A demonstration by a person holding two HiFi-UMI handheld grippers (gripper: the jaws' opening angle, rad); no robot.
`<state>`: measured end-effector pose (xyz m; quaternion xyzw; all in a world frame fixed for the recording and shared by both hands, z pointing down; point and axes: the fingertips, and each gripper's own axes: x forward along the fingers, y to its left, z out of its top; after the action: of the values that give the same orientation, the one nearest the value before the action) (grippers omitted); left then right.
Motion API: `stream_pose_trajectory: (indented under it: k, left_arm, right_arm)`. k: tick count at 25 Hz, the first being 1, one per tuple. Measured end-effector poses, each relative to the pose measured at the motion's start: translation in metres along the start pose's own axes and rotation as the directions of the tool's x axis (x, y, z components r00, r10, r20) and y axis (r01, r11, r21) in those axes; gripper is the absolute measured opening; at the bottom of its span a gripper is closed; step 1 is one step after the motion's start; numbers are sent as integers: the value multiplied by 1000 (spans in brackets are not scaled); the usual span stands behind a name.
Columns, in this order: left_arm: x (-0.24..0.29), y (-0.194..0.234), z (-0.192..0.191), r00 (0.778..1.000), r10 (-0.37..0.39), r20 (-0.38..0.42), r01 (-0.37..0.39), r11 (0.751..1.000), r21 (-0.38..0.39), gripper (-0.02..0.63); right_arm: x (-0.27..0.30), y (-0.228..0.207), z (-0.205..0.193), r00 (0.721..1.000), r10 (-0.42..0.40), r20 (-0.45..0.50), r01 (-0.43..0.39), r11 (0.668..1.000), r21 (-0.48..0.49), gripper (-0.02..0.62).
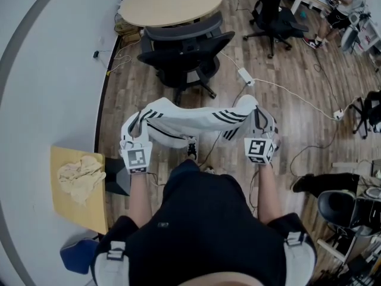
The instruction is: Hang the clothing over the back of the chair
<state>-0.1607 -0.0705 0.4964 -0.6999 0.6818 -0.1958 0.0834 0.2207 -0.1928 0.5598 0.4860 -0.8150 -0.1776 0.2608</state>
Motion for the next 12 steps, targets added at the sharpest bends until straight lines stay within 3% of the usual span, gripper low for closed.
stream_pose_trajectory:
  k: [6,12]
  left_arm:
    - [41,16,-4,1000,-10,11,10,1000,-1,11]
    - [81,39,11,999,-4,32,3,999,44,11]
  right_arm:
    - [40,-4,4,1000,-11,-25,11,1000,3,3]
    - [87,-19,26,1000,-4,15,5,999,-37,3]
